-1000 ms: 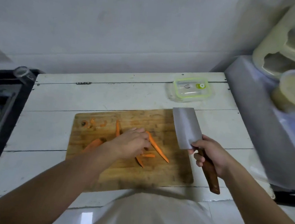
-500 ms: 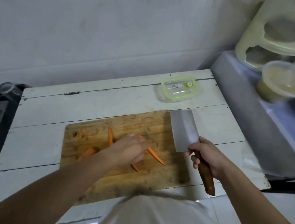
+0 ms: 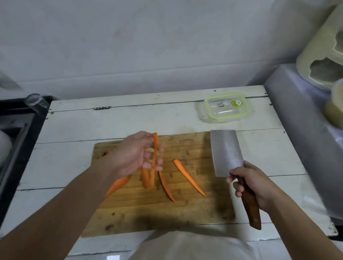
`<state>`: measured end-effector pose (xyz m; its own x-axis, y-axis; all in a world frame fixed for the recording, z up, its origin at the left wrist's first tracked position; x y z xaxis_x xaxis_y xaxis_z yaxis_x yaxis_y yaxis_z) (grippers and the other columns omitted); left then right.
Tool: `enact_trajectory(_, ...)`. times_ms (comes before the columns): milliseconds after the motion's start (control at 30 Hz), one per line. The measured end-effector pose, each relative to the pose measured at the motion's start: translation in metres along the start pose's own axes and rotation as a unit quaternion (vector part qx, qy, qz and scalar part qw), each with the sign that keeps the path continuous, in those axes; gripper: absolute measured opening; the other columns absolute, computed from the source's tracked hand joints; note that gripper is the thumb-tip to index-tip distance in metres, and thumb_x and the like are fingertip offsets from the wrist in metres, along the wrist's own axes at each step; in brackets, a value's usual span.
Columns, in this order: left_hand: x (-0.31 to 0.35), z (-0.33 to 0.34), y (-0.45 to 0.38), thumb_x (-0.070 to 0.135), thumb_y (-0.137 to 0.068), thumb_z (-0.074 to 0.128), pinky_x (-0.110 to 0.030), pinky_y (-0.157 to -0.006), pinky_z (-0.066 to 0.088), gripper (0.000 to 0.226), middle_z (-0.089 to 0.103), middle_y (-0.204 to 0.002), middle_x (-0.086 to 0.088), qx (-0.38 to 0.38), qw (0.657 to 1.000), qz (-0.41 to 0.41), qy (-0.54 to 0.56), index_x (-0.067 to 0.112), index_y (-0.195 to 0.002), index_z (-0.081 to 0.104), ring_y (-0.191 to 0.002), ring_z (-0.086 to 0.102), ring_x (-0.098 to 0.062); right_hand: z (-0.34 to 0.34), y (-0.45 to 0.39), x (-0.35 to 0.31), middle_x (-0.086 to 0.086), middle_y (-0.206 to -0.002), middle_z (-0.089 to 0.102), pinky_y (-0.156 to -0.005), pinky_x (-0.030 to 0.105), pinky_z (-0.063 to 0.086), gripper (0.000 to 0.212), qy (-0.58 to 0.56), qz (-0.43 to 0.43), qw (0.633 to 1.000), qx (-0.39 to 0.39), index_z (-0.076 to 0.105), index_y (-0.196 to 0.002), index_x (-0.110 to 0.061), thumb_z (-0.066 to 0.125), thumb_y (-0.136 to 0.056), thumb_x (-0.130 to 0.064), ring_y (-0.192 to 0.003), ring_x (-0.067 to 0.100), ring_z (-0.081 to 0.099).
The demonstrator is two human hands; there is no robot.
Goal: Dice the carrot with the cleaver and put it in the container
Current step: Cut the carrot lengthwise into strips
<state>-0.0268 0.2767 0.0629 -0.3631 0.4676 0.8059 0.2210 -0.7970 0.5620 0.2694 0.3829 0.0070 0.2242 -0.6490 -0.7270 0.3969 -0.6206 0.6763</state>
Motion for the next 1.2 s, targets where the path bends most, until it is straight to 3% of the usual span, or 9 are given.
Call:
enact_trajectory(200, -0.023, 0.036, -0.011, 0.008, -0.109, 0.044, -0.054, -0.068, 0.062, 0.012, 0.066, -0.096, -0.019, -0.016, 0.993, -0.112, 0.031, 0.003, -0.117, 0.05, -0.078, 0.074, -0.031, -0.001, -0.002, 0.006, 0.021, -0.078, 0.062, -0.043, 0.03, 0.041, 0.024, 0.011, 0.014, 1.0, 0.005, 0.051, -0.118, -0.001, 0.05, -0.094, -0.003, -0.046, 0.019, 0.039)
enact_trajectory(400, -0.036, 0.113, -0.047, -0.005, -0.103, 0.047, -0.048, -0.069, 0.064, 0.025, 0.067, -0.099, -0.015, -0.04, 0.993, -0.113, -0.003, 0.005, -0.125, 0.051, -0.079, 0.075, -0.024, -0.023, 0.007, 0.01, 0.022, -0.079, 0.062, -0.044, 0.03, 0.043, 0.025, 0.022, 0.011, 0.999, 0.029, 0.051, -0.118, 0.0, 0.051, -0.093, -0.003, -0.046, 0.02, 0.04)
enact_trajectory(567, -0.051, 0.118, -0.091, 0.006, -0.1, 0.049, -0.034, -0.071, 0.058, 0.014, 0.066, -0.103, -0.012, 0.088, 0.986, -0.102, -0.097, 0.007, -0.11, 0.059, -0.084, 0.065, -0.023, -0.047, 0.015, 0.014, 0.023, -0.081, 0.061, -0.045, 0.032, 0.044, 0.018, 0.01, 0.006, 0.998, 0.063, 0.052, -0.112, 0.0, 0.051, -0.093, -0.002, -0.046, 0.021, 0.041)
enact_trajectory(633, -0.05, 0.099, -0.095, 0.014, -0.097, 0.048, -0.031, -0.068, 0.051, 0.02, 0.066, -0.102, -0.009, 0.14, 0.931, -0.042, -0.335, 0.006, -0.106, 0.064, -0.086, 0.064, -0.024, -0.053, 0.018, 0.016, 0.022, -0.081, 0.061, -0.046, 0.032, 0.044, 0.016, 0.011, 0.007, 0.998, 0.067, 0.052, -0.11, -0.002, 0.051, -0.093, -0.002, -0.046, 0.021, 0.041)
enact_trajectory(733, -0.045, 0.08, -0.07, 0.019, -0.099, 0.052, -0.034, -0.091, 0.048, 0.03, 0.062, -0.118, -0.003, 0.177, 0.797, 0.168, -0.553, 0.015, -0.127, 0.061, -0.111, 0.057, -0.024, -0.057, 0.021, 0.02, 0.022, -0.08, 0.061, -0.046, 0.032, 0.043, 0.014, 0.003, 0.008, 0.997, 0.071, 0.053, -0.107, -0.003, 0.051, -0.093, -0.001, -0.045, 0.021, 0.04)
enact_trajectory(867, -0.091, 0.093, -0.045, 0.031, -0.098, 0.062, -0.036, -0.11, 0.039, 0.033, 0.053, -0.129, 0.006, -0.112, 0.628, 0.302, -0.708, 0.026, -0.13, 0.061, -0.127, 0.043, -0.017, -0.051, 0.019, 0.023, 0.021, -0.076, 0.06, -0.046, 0.031, 0.042, 0.013, 0.007, 0.008, 0.998, 0.068, 0.053, -0.106, -0.002, 0.05, -0.093, 0.0, -0.045, 0.022, 0.039)
enact_trajectory(933, -0.097, 0.088, -0.043, 0.023, -0.096, 0.065, -0.036, -0.11, 0.037, 0.03, 0.053, -0.128, 0.004, -0.155, 0.564, 0.327, -0.742, 0.028, -0.126, 0.063, -0.126, 0.043, -0.019, -0.047, 0.018, 0.022, 0.022, -0.078, 0.06, -0.046, 0.032, 0.043, 0.017, 0.025, 0.004, 0.998, 0.065, 0.053, -0.109, -0.002, 0.05, -0.092, 0.001, -0.044, 0.023, 0.039)
enact_trajectory(1067, -0.075, 0.051, -0.04, 0.01, -0.089, 0.058, -0.036, -0.112, 0.033, 0.032, 0.053, -0.118, 0.004, -0.166, 0.482, 0.279, -0.814, 0.03, -0.114, 0.065, -0.118, 0.045, -0.021, -0.042, 0.018, 0.016, 0.027, -0.084, 0.061, -0.048, 0.035, 0.045, 0.026, 0.078, -0.016, 0.995, 0.062, 0.052, -0.114, -0.01, 0.049, -0.091, 0.001, -0.045, 0.025, 0.043)
enact_trajectory(1200, -0.055, 0.065, -0.044, 0.023, -0.095, 0.049, -0.034, -0.114, 0.029, 0.041, 0.049, -0.137, 0.005, -0.134, 0.542, 0.247, -0.792, 0.028, -0.135, 0.056, -0.134, 0.04, -0.022, -0.036, 0.018, 0.011, 0.024, -0.082, 0.063, -0.048, 0.035, 0.045, 0.028, 0.085, -0.025, 0.994, 0.067, 0.053, -0.115, -0.012, 0.049, -0.09, 0.001, -0.046, 0.025, 0.044)
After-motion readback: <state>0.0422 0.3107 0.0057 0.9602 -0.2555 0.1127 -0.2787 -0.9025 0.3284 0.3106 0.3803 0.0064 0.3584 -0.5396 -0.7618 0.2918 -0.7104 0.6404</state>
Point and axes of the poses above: each hand's wrist, its own y-axis away from the middle knuckle, its own z-axis out of the palm, x = y × z, the point moved 6 cm from there along -y, towards the middle knuckle
